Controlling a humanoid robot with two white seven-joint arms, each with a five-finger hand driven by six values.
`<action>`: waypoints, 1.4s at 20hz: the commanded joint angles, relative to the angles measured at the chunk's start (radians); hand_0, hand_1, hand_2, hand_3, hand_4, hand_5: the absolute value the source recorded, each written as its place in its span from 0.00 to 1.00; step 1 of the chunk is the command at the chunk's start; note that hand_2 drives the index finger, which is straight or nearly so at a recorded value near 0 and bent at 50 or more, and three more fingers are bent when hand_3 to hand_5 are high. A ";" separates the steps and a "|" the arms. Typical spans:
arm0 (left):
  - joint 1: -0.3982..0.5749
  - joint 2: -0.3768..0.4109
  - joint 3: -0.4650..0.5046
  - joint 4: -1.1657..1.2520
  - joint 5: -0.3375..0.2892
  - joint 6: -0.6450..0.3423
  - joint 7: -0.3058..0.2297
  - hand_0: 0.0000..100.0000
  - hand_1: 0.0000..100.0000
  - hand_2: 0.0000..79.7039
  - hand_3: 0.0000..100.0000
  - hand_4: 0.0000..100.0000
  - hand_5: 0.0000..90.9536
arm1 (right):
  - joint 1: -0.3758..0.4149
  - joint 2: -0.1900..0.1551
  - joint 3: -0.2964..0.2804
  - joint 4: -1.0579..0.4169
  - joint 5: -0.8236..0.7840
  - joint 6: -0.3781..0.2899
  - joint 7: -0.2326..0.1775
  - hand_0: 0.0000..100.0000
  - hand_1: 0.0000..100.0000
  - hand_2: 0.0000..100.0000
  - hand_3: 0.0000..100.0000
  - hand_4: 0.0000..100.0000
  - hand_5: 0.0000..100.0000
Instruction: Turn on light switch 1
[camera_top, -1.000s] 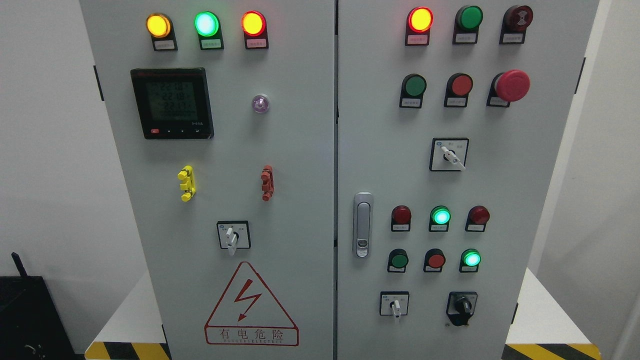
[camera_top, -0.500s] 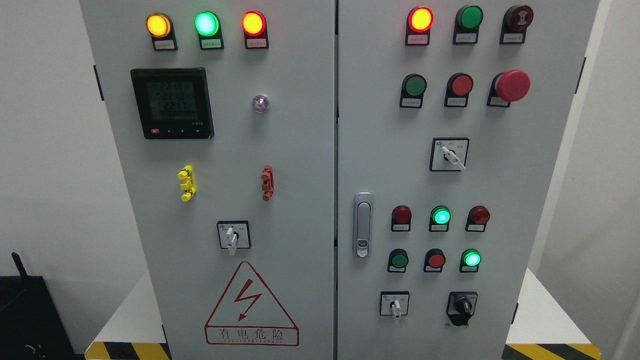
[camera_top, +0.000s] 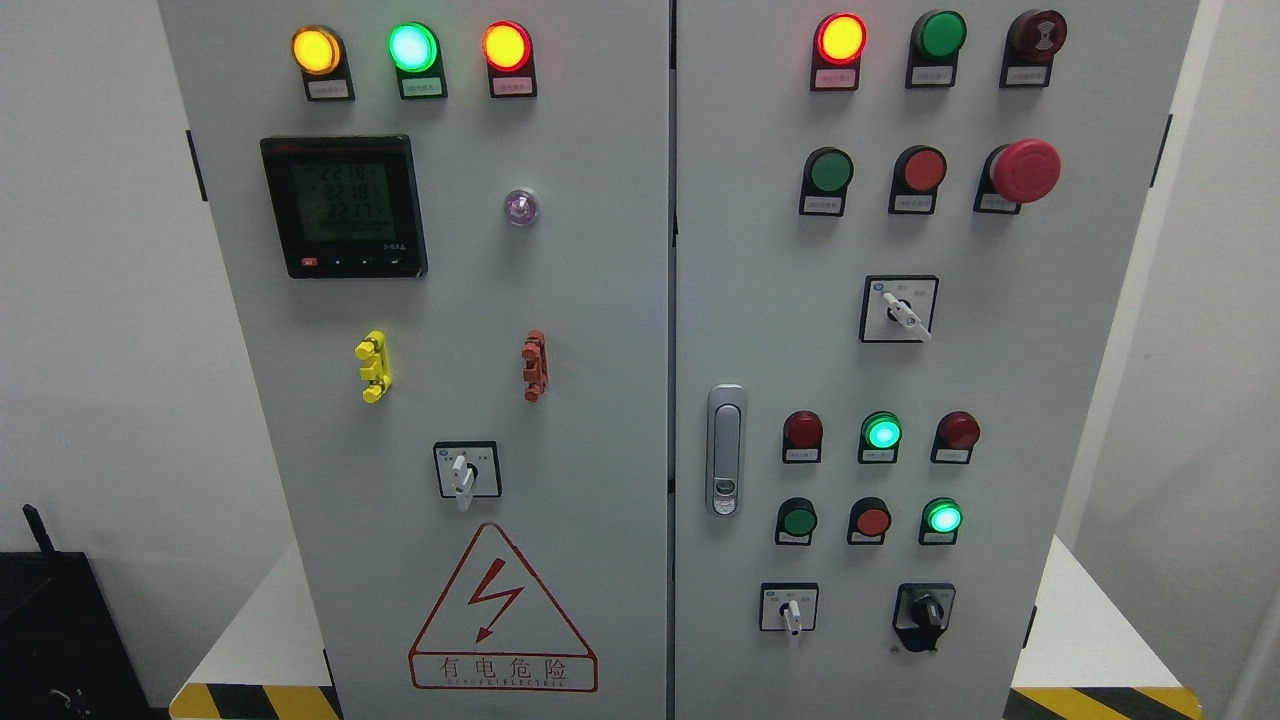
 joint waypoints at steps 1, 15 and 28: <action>-0.106 -0.005 -0.039 -0.110 0.001 0.059 0.014 0.13 0.74 0.54 0.73 0.81 0.76 | 0.000 0.000 0.000 0.000 -0.025 0.000 0.000 0.00 0.00 0.00 0.00 0.00 0.00; -0.262 -0.058 -0.122 -0.105 -0.005 0.239 0.088 0.07 0.75 0.58 0.85 0.87 0.79 | 0.000 0.000 0.000 0.000 -0.025 0.000 0.000 0.00 0.00 0.00 0.00 0.00 0.00; -0.319 -0.124 -0.131 -0.102 -0.077 0.332 0.106 0.05 0.75 0.59 0.87 0.89 0.79 | 0.000 0.000 0.000 0.000 -0.025 0.000 0.000 0.00 0.00 0.00 0.00 0.00 0.00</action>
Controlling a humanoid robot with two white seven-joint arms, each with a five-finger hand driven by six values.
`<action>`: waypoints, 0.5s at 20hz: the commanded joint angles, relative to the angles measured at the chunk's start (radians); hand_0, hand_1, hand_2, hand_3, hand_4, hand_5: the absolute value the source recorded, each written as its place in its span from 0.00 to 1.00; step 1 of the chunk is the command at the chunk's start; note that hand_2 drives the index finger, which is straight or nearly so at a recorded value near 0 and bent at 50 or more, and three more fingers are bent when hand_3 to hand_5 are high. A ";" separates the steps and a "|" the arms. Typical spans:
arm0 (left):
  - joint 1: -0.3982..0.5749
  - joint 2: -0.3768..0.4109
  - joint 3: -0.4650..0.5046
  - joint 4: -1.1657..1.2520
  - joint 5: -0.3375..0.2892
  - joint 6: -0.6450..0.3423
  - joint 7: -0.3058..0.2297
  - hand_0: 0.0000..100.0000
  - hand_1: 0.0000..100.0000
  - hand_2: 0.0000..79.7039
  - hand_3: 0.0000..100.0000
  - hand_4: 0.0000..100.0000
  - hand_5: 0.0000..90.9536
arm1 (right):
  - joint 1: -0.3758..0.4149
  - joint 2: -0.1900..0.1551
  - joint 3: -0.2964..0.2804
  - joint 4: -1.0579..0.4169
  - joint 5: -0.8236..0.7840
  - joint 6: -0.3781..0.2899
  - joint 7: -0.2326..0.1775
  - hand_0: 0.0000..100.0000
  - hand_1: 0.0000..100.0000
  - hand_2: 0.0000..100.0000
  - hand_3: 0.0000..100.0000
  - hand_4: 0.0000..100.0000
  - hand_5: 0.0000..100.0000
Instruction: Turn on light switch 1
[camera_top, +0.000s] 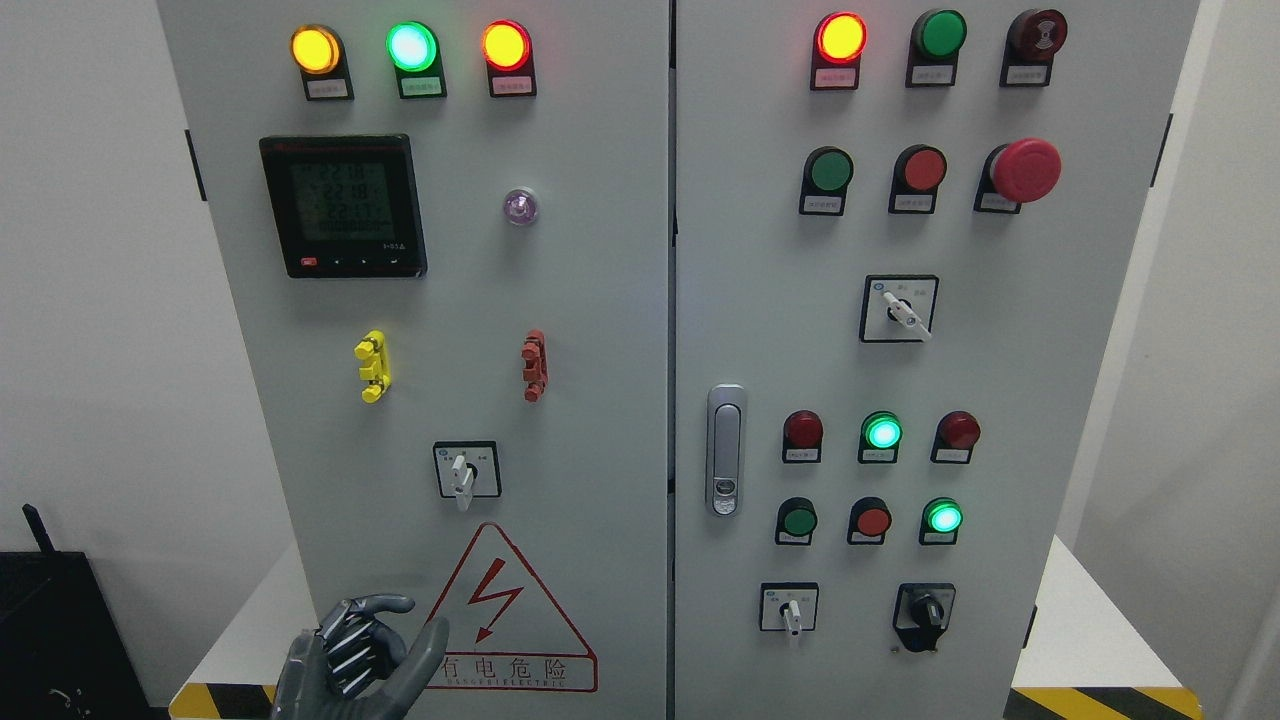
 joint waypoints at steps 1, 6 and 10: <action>-0.033 -0.054 -0.039 -0.007 -0.018 0.025 0.003 0.05 0.75 0.59 0.87 0.89 0.79 | 0.000 0.000 0.000 0.000 -0.025 0.000 0.000 0.00 0.00 0.00 0.00 0.00 0.00; -0.074 -0.094 -0.038 -0.005 -0.062 0.066 0.003 0.05 0.76 0.60 0.87 0.89 0.79 | 0.000 0.000 0.000 0.000 -0.025 0.000 0.000 0.00 0.00 0.00 0.00 0.00 0.00; -0.094 -0.119 -0.038 -0.002 -0.102 0.092 0.000 0.07 0.76 0.60 0.87 0.89 0.80 | 0.000 0.000 0.000 0.000 -0.025 0.000 0.000 0.00 0.00 0.00 0.00 0.00 0.00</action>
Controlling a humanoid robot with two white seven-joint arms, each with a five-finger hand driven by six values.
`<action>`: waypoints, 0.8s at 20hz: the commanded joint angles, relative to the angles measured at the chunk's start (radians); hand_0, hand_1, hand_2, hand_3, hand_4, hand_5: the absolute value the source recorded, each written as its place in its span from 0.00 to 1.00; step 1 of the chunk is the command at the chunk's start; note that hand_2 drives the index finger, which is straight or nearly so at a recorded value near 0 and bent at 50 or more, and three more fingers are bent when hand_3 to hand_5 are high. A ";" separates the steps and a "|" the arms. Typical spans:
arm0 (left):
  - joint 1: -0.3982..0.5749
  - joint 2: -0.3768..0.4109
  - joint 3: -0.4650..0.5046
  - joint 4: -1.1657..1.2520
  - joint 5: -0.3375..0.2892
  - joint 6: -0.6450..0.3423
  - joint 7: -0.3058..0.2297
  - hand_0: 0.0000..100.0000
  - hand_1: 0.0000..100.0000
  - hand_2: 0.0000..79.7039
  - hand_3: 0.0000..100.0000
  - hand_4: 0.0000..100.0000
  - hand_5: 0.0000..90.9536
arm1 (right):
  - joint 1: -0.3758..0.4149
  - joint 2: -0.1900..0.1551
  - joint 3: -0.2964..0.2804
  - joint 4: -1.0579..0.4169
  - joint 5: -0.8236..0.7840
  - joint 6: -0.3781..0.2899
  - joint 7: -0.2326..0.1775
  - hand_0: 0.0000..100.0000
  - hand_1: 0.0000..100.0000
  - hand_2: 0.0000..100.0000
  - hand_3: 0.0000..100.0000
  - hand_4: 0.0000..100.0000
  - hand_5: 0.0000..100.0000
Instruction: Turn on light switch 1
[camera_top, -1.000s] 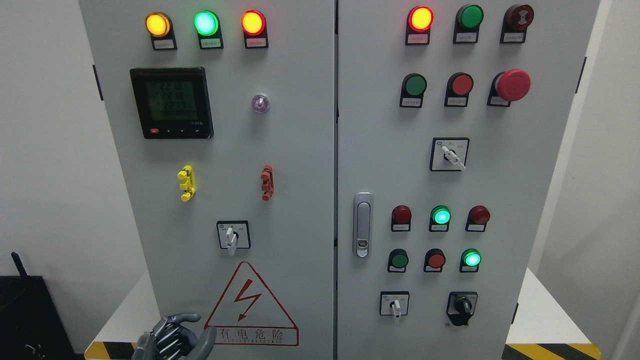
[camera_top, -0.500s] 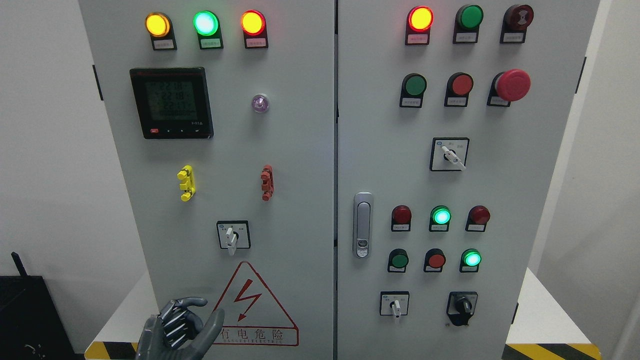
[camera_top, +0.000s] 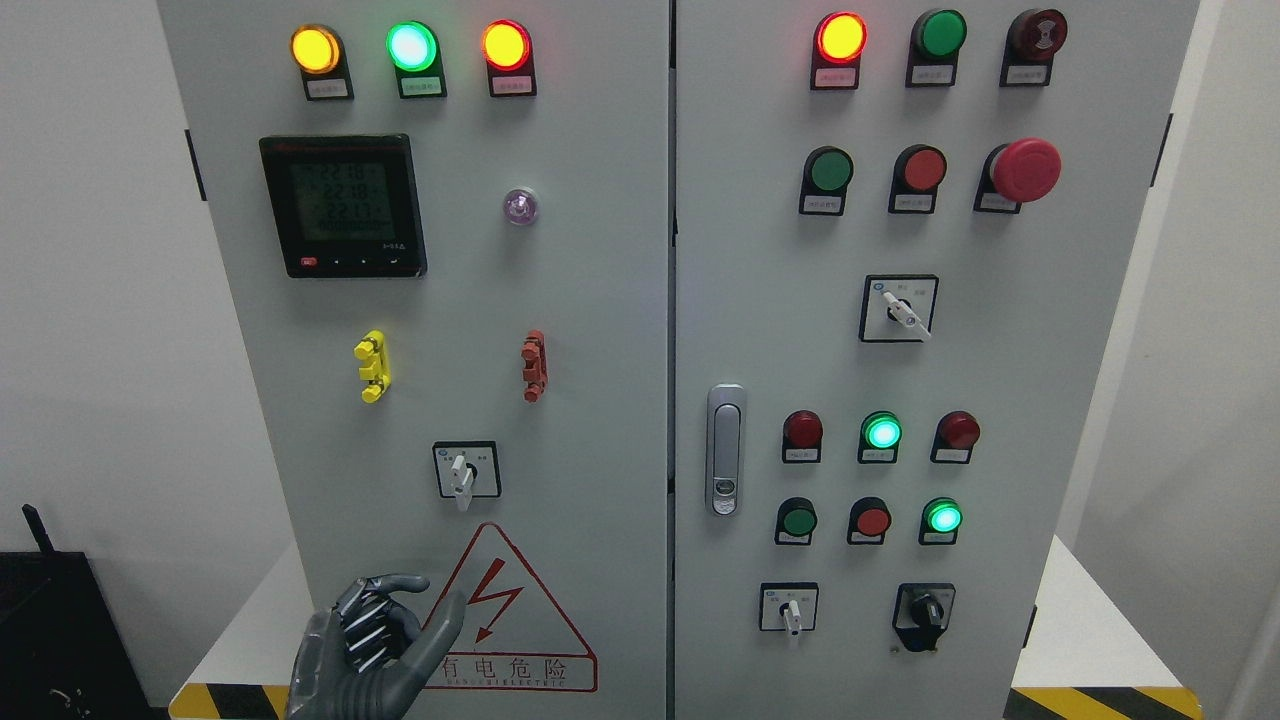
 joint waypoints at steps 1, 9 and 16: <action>-0.032 -0.064 -0.029 0.001 -0.046 0.016 -0.006 0.07 0.76 0.60 0.87 0.89 0.80 | 0.000 0.000 0.000 0.000 -0.025 0.000 0.000 0.00 0.00 0.00 0.00 0.00 0.00; -0.087 -0.077 -0.020 0.015 -0.081 0.043 -0.008 0.08 0.76 0.60 0.86 0.89 0.80 | 0.000 0.000 0.000 0.000 -0.025 0.000 0.000 0.00 0.00 0.00 0.00 0.00 0.00; -0.104 -0.080 -0.017 0.016 -0.083 0.063 -0.006 0.09 0.76 0.60 0.87 0.90 0.80 | 0.000 0.000 0.000 0.000 -0.025 0.000 0.000 0.00 0.00 0.00 0.00 0.00 0.00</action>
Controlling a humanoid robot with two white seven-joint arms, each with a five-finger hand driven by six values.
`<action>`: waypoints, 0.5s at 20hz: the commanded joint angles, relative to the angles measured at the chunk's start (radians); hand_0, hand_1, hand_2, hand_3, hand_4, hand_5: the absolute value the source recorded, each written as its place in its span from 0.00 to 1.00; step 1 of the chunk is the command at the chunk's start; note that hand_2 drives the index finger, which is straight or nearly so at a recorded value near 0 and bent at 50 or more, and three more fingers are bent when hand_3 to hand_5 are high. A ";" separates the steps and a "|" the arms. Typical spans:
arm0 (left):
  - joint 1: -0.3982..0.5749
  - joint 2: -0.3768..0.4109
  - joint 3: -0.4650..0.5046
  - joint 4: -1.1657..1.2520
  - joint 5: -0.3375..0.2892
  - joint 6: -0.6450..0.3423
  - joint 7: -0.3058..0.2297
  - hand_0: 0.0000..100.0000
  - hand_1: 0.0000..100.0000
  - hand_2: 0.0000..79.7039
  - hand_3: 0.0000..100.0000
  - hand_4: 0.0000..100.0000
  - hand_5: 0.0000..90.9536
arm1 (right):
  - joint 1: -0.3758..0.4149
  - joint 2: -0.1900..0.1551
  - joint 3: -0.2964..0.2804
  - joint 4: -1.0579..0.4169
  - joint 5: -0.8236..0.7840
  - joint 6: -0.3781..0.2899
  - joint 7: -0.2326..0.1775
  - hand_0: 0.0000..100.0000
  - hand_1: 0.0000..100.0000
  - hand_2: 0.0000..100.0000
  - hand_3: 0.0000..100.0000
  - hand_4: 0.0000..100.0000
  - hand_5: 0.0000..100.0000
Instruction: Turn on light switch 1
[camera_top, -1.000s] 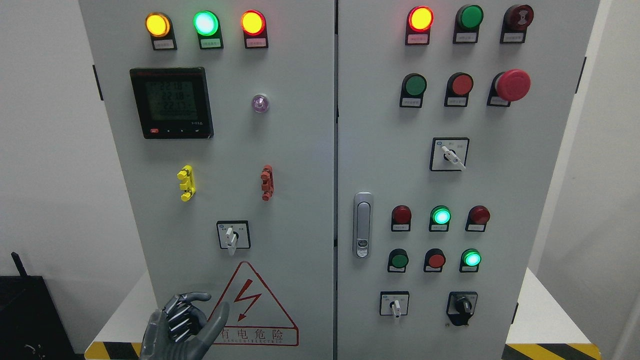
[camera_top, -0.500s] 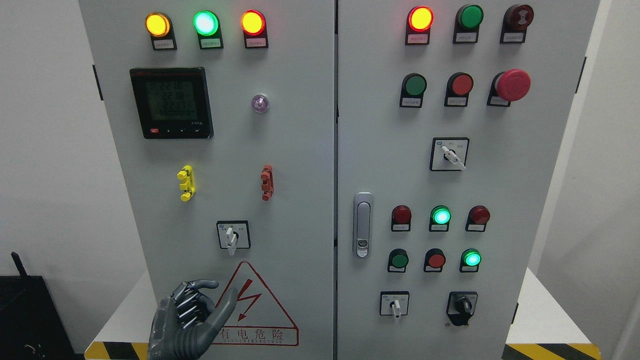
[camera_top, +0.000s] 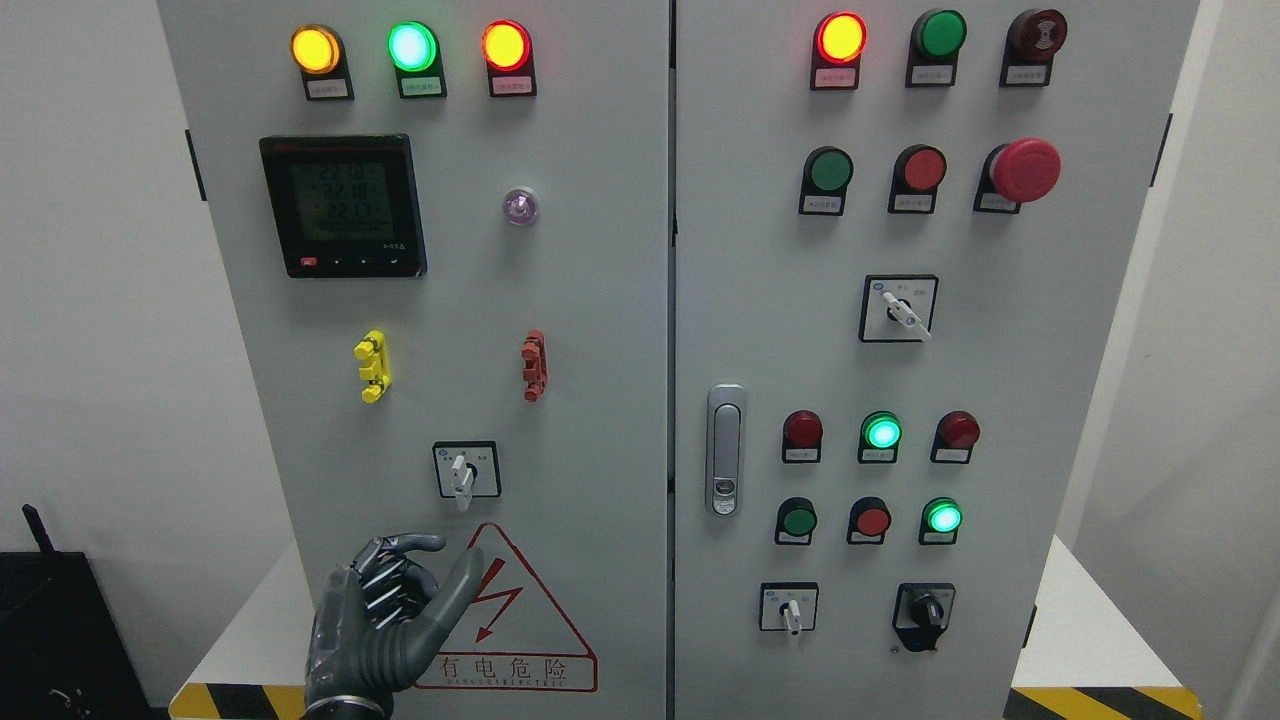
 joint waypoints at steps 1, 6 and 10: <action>-0.024 -0.022 -0.012 0.007 -0.008 0.008 0.000 0.09 0.76 0.61 0.87 0.90 0.80 | 0.000 0.000 0.000 0.000 -0.025 0.000 0.000 0.00 0.00 0.00 0.00 0.00 0.00; -0.033 -0.023 -0.009 0.007 -0.009 0.011 0.002 0.09 0.77 0.61 0.87 0.90 0.80 | 0.000 0.000 0.000 0.000 -0.025 -0.001 0.000 0.00 0.00 0.00 0.00 0.00 0.00; -0.035 -0.023 -0.001 0.007 -0.012 0.011 0.000 0.08 0.77 0.61 0.87 0.90 0.80 | 0.000 0.000 0.000 0.000 -0.025 -0.001 0.000 0.00 0.00 0.00 0.00 0.00 0.00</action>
